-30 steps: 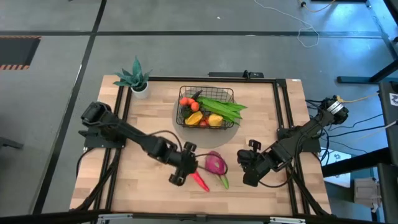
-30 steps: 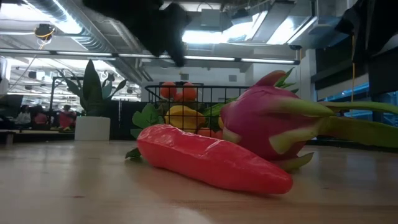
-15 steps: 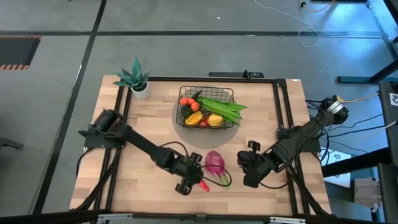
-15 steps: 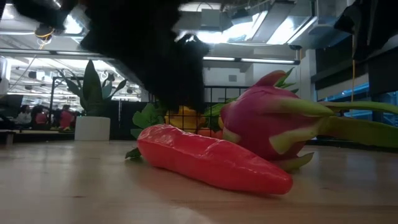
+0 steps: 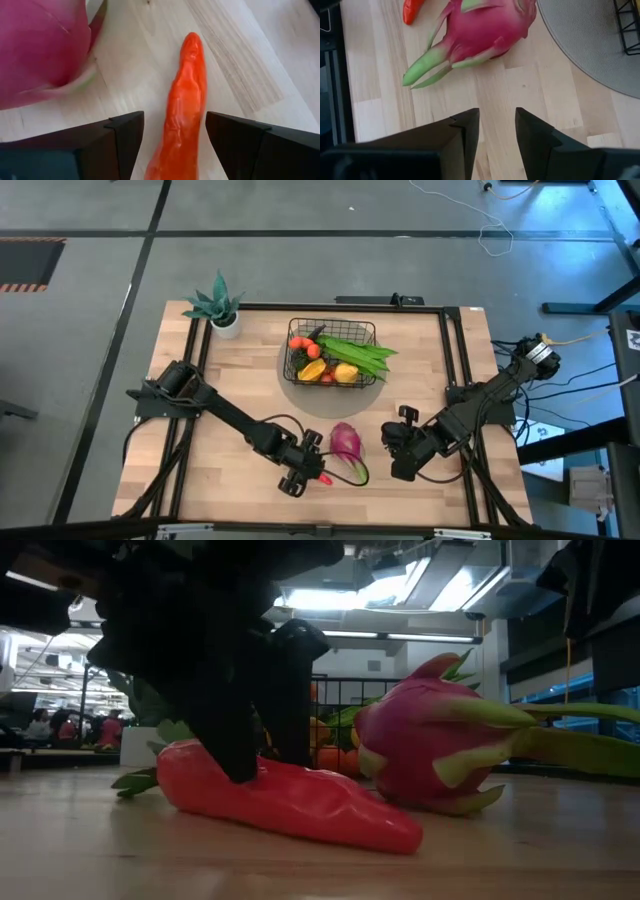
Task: Build produce basket
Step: Put the carrot into the wire basket
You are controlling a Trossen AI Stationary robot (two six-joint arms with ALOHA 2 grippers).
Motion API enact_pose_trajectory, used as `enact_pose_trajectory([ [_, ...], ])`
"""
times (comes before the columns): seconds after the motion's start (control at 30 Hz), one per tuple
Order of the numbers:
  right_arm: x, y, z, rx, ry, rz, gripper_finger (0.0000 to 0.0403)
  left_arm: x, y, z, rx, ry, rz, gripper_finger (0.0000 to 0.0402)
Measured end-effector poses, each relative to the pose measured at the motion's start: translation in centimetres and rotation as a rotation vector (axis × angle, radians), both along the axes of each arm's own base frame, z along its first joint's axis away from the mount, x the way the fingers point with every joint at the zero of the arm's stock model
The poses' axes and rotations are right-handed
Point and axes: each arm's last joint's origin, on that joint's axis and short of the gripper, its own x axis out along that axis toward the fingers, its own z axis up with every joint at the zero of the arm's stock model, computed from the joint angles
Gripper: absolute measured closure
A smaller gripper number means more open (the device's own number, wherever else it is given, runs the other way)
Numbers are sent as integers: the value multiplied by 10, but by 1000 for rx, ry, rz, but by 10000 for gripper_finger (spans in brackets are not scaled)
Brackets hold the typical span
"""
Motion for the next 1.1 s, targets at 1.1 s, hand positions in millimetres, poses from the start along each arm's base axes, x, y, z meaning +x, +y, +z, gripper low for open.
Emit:
enact_pose_trajectory([
  [1.1, 0, 0, 0, -13, 0, 27, 287, -10, 2, 34, -111, 326, 393, 328],
])
